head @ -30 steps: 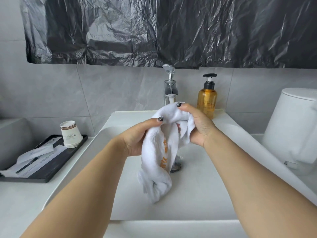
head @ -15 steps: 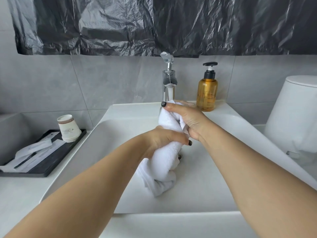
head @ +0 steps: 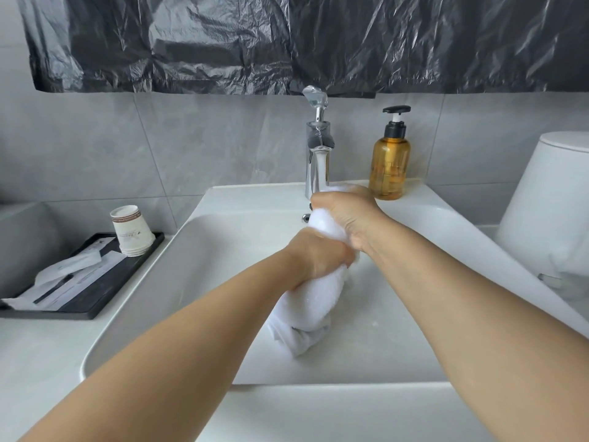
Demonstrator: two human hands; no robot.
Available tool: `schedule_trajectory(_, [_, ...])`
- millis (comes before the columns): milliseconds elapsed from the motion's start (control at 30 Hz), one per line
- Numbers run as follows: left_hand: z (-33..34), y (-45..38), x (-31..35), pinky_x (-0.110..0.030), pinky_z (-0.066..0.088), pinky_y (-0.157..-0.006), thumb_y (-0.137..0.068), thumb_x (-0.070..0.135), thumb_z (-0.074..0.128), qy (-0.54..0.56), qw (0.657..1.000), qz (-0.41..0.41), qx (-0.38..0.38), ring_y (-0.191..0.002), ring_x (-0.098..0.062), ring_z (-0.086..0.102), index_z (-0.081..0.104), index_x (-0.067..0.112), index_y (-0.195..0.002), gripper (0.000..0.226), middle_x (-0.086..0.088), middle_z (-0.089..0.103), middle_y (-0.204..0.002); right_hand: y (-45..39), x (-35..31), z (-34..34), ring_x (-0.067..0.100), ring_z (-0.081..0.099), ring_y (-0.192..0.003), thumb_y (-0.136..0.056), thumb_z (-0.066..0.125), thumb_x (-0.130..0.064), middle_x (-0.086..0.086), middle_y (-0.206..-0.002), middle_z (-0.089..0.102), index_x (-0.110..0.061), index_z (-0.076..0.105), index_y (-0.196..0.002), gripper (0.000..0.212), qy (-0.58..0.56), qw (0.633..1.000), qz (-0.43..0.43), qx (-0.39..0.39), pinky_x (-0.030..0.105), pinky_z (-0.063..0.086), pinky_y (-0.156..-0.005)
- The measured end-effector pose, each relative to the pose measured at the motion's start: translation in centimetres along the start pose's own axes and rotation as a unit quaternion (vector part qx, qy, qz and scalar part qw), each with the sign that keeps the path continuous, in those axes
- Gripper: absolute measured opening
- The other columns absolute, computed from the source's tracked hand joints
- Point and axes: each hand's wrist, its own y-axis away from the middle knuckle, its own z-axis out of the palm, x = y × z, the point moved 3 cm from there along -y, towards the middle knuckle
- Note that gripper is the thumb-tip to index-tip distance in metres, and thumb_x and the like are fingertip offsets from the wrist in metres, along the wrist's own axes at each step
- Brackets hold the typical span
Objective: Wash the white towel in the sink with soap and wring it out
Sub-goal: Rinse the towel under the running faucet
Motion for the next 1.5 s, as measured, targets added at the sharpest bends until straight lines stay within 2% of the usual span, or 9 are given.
schedule_trajectory(233, [-1.2, -0.2, 0.0, -0.032, 0.055, -0.073, -0.057, 0.024, 0.073, 0.064, 0.996, -0.033, 0.053, -0.085, -0.025, 0.072, 0.069, 0.009, -0.095, 0.041, -0.007, 0.073, -0.09, 0.2, -0.3, -0.4, 0.023, 0.07, -0.085, -0.071, 0.083, -0.027, 0.003, -0.085, 0.071, -0.012, 0.072, -0.088, 0.025, -0.064, 0.997, -0.031, -0.007, 0.036, 0.058, -0.079])
schedule_trajectory(400, [-3.6, -0.8, 0.6, -0.033, 0.056, -0.079, -0.052, 0.033, 0.075, 0.321, 0.94, -0.063, 0.101, -0.085, -0.029, 0.075, 0.073, 0.008, -0.107, 0.06, -0.013, 0.077, -0.096, 0.3, 0.2, -0.4, 0.017, 0.061, -0.072, -0.056, 0.068, -0.079, 0.004, -0.09, 0.063, -0.008, 0.058, -0.128, 0.102, -0.046, 0.971, 0.057, -0.227, 0.027, 0.046, -0.062])
schedule_trajectory(500, [-6.0, -1.3, 0.9, -0.038, 0.058, -0.081, -0.057, 0.036, 0.079, 0.474, 0.857, -0.05, 0.198, -0.08, -0.027, 0.074, 0.067, 0.006, -0.11, 0.062, -0.01, 0.075, -0.091, 1.2, 1.7, 0.3, 0.03, 0.06, -0.113, -0.054, 0.078, -0.069, 0.015, -0.123, 0.063, -0.005, 0.052, -0.136, 0.106, 0.021, 0.926, 0.057, -0.372, 0.04, 0.048, -0.097])
schedule_trajectory(567, [-7.2, -1.5, 1.4, -0.035, 0.055, -0.081, -0.066, 0.034, 0.079, 0.527, 0.818, -0.023, 0.23, -0.082, -0.023, 0.07, 0.064, 0.01, -0.109, 0.051, -0.004, 0.072, -0.089, 1.9, 1.3, 0.6, 0.022, 0.061, -0.119, -0.057, 0.092, -0.042, 0.007, -0.126, 0.066, -0.012, 0.057, -0.131, 0.087, 0.119, 0.929, 0.001, -0.35, 0.042, 0.045, -0.107])
schedule_trajectory(667, [-6.9, -1.7, 2.6, -0.031, 0.055, -0.075, -0.079, 0.03, 0.075, 0.579, 0.794, 0.023, 0.184, -0.073, -0.021, 0.067, 0.064, 0.012, -0.092, 0.026, -0.004, 0.067, -0.08, 2.0, 0.7, 0.7, 0.012, 0.065, -0.102, -0.068, 0.086, -0.016, 0.0, -0.111, 0.069, -0.017, 0.062, -0.116, 0.054, 0.307, 0.925, -0.091, -0.206, 0.033, 0.054, -0.091])
schedule_trajectory(933, [-5.2, -2.9, 3.2, -0.023, 0.054, -0.059, -0.091, 0.016, 0.063, 0.628, 0.765, 0.059, 0.132, -0.058, -0.012, 0.067, 0.059, 0.012, -0.094, 0.006, 0.0, 0.066, -0.063, 0.9, 1.9, 0.5, 0.017, 0.063, -0.078, -0.069, 0.078, -0.01, -0.004, -0.079, 0.065, -0.021, 0.06, -0.08, 0.024, 0.269, 0.954, -0.109, -0.078, 0.024, 0.048, -0.061])
schedule_trajectory(1167, [-6.1, -2.3, 3.5, -0.021, 0.046, -0.055, -0.092, 0.019, 0.059, 0.62, 0.775, 0.062, 0.106, -0.045, -0.011, 0.053, 0.055, 0.015, -0.068, 0.025, 0.004, 0.056, -0.052, 1.1, 1.2, 0.4, 0.017, 0.064, -0.086, -0.07, 0.082, -0.019, -0.006, -0.086, 0.065, -0.023, 0.061, -0.095, 0.033, 0.279, 0.954, -0.081, -0.08, 0.024, 0.049, -0.066])
schedule_trajectory(1300, [-6.9, -1.4, 5.0, -0.023, 0.046, -0.059, -0.093, 0.023, 0.058, 0.695, 0.706, 0.124, 0.063, -0.046, -0.013, 0.053, 0.052, 0.014, -0.057, 0.038, 0.003, 0.053, -0.049, 1.1, 1.9, -1.2, 0.02, 0.068, -0.1, -0.051, 0.094, -0.042, 0.003, -0.101, 0.075, -0.016, 0.068, -0.107, 0.067, 0.114, 0.976, 0.032, -0.185, 0.035, 0.053, -0.094])
schedule_trajectory(1500, [-8.4, -0.5, 5.1, -0.023, 0.047, -0.059, -0.091, 0.025, 0.061, 0.746, 0.634, 0.189, 0.083, -0.049, -0.015, 0.054, 0.054, 0.014, -0.053, 0.041, 0.003, 0.051, -0.05, 1.0, 3.7, -1.3, 0.04, 0.063, -0.114, -0.046, 0.071, -0.083, 0.017, -0.122, 0.067, -0.015, 0.065, -0.127, 0.106, -0.098, 0.933, 0.234, -0.257, 0.054, 0.052, -0.091])
